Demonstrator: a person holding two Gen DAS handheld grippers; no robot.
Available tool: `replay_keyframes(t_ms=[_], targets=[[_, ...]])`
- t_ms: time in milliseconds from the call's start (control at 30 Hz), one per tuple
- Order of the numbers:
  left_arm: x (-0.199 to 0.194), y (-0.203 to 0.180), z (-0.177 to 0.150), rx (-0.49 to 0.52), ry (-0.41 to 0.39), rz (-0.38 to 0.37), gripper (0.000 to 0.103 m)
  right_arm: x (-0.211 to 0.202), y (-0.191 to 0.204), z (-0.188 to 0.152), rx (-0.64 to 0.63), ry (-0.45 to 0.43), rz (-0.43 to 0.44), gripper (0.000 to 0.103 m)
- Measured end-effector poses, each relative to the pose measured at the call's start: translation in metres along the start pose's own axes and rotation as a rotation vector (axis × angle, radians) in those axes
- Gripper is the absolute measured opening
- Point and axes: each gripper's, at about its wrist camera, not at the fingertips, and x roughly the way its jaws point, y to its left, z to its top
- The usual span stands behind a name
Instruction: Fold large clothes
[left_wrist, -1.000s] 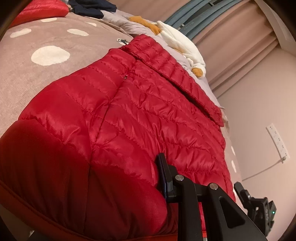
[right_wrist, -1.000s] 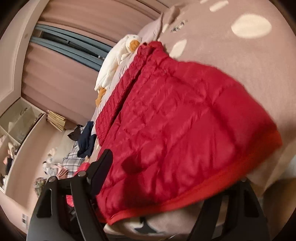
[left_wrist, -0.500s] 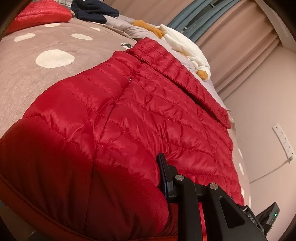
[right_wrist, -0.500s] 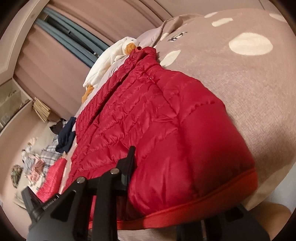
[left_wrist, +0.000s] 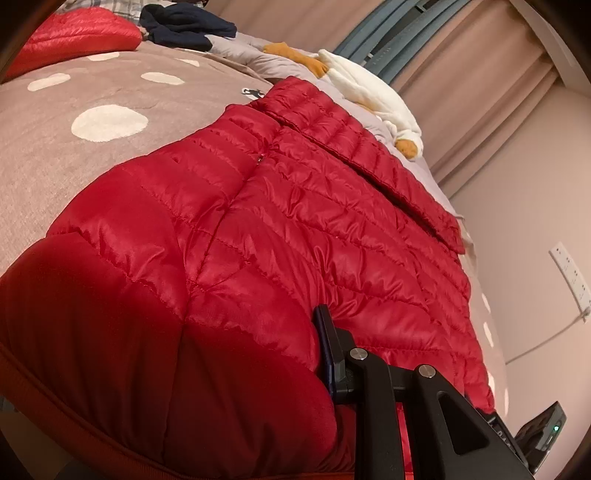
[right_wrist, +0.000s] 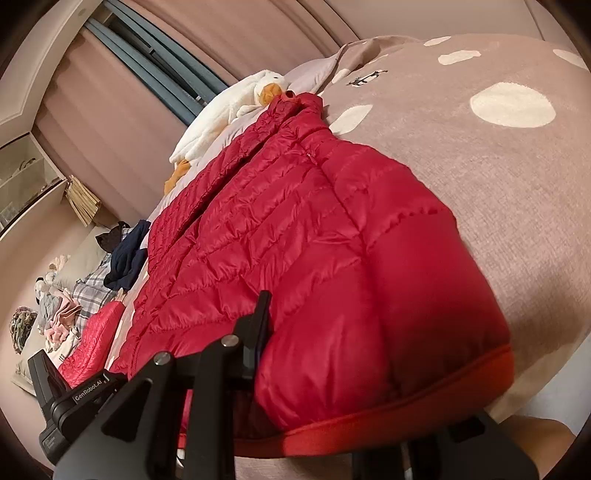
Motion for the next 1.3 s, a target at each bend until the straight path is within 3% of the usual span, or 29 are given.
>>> replay_keyframes(t_ms=[700,800,967,1300], targets=[[-0.001,0.001,0.001,0.008,-0.014,0.006,0.024,-0.001,0.002,-0.002,-0.014,-0.003,0.001,0.018],[-0.006,-0.002,0.0,0.011,-0.055,0.052,0.024,-0.003,0.002,0.002,0.001,0.016,-0.004,0.018],[-0.025,-0.016,0.001,0.109,-0.158,0.182,0.022,-0.018,0.008,0.006,0.002,-0.011,0.007,0.015],[-0.112,-0.043,0.017,0.207,-0.373,0.134,0.021,-0.094,0.039,0.023,-0.049,-0.189,0.137,0.014]])
